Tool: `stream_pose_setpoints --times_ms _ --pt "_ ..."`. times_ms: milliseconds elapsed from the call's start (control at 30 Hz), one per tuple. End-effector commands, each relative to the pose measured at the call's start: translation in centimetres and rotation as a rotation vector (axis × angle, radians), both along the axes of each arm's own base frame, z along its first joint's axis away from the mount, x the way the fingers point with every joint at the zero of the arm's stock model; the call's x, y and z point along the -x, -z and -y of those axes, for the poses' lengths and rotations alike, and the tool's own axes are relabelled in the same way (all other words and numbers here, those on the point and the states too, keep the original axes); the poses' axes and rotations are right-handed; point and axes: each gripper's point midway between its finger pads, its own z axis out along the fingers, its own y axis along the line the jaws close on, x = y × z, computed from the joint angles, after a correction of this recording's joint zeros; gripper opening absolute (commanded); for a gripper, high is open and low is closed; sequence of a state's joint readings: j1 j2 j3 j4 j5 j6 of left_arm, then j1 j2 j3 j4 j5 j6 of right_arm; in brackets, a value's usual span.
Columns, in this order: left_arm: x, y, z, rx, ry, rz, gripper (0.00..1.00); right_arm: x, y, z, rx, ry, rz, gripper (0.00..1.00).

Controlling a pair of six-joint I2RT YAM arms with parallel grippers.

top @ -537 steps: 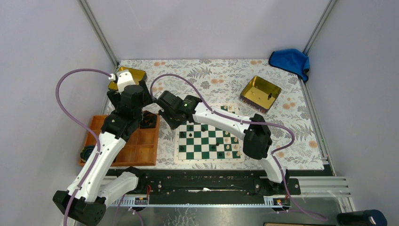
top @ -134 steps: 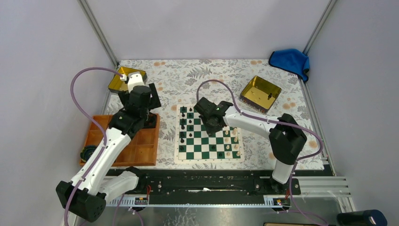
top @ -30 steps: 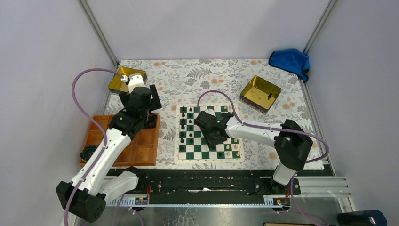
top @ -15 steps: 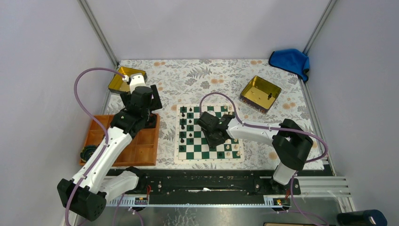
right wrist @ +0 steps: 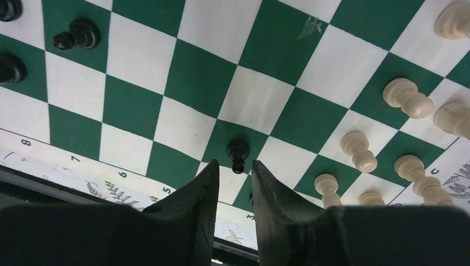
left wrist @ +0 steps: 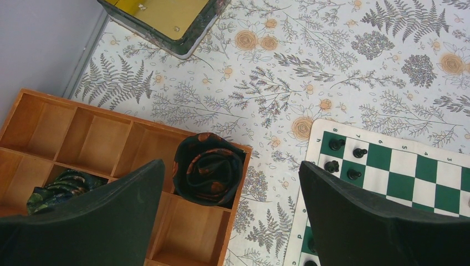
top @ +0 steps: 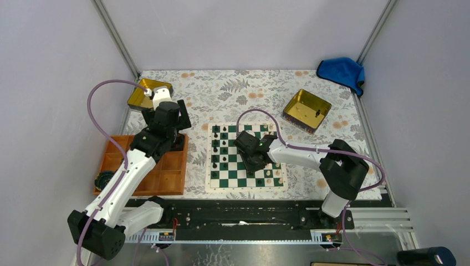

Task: Set up the chess pieces on the board
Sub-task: Move the chess piece to the chessboard.

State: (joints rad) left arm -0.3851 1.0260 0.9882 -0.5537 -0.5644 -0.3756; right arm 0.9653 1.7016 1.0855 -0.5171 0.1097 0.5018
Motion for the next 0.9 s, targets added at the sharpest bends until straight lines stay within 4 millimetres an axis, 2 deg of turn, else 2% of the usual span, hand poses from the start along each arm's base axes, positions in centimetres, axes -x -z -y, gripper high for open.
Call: stream_pose_setpoints --times_ms 0,133,433,667,867 --pt "-0.3 -0.4 0.0 0.018 -0.012 0.020 0.99 0.0 0.4 0.2 -0.004 0.001 -0.012 0.34" --pt "-0.3 -0.3 0.0 0.020 -0.011 0.018 0.99 0.2 0.6 0.3 -0.007 0.001 -0.018 0.32" --pt "-0.2 -0.1 0.1 0.022 -0.011 0.015 0.99 0.1 0.6 0.3 0.003 -0.007 -0.017 0.14" --pt "-0.2 -1.2 -0.2 0.016 -0.020 0.042 0.99 -0.8 -1.2 0.2 0.023 -0.032 0.020 0.00" --pt "-0.1 -2.7 -0.6 0.019 -0.028 0.082 0.99 -1.5 -2.7 -0.7 0.016 -0.050 0.032 0.00"
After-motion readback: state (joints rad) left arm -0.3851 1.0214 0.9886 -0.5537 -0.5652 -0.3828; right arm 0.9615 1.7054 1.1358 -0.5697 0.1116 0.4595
